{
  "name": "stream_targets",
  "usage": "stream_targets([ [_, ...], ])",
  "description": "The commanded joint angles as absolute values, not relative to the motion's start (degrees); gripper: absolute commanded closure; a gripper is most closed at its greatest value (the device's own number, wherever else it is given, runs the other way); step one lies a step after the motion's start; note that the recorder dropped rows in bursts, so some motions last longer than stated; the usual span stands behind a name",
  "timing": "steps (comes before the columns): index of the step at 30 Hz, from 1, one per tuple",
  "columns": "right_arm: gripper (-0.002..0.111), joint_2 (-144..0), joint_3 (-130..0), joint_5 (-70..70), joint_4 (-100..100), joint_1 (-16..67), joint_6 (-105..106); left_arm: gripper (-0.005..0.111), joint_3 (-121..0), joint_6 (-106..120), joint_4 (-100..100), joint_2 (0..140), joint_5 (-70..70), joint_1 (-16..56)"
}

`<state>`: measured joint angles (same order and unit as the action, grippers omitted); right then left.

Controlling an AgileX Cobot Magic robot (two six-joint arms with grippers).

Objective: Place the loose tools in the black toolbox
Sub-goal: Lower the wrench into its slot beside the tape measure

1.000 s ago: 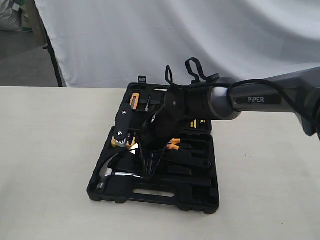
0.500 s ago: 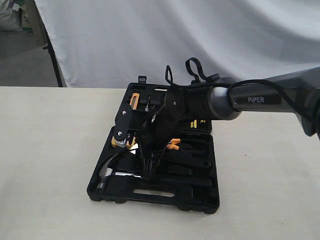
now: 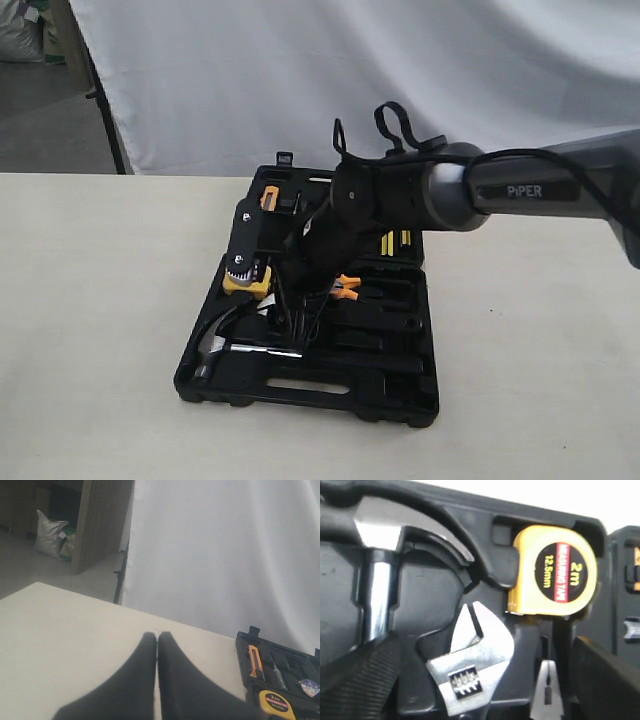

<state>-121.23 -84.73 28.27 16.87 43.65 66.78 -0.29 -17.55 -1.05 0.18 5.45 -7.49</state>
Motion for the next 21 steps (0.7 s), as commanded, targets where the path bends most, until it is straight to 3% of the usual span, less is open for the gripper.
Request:
stream_targets([
  [1, 0.023, -118.0, -84.7, 28.3, 16.6, 43.6, 64.2, 0.106, -0.4, -17.8, -1.3, 0.0, 5.0, -8.9],
  [4, 0.025, -116.7, -84.7, 28.0, 16.6, 43.5, 64.2, 0.106, -0.4, -17.8, -1.3, 0.0, 5.0, -8.9],
  [6, 0.036, -116.6, -84.7, 26.6, 15.7, 43.5, 64.3, 0.106, -0.4, -17.8, -1.3, 0.0, 5.0, -8.9],
  [13, 0.105, -119.9, -84.7, 23.4, 15.3, 43.1, 64.3, 0.106, -0.4, -17.8, -1.3, 0.0, 5.0, -8.9],
  [21, 0.109, -118.5, -84.7, 23.8, 15.3, 40.7, 59.1, 0.106, -0.4, -17.8, -1.3, 0.0, 5.0, -8.9],
])
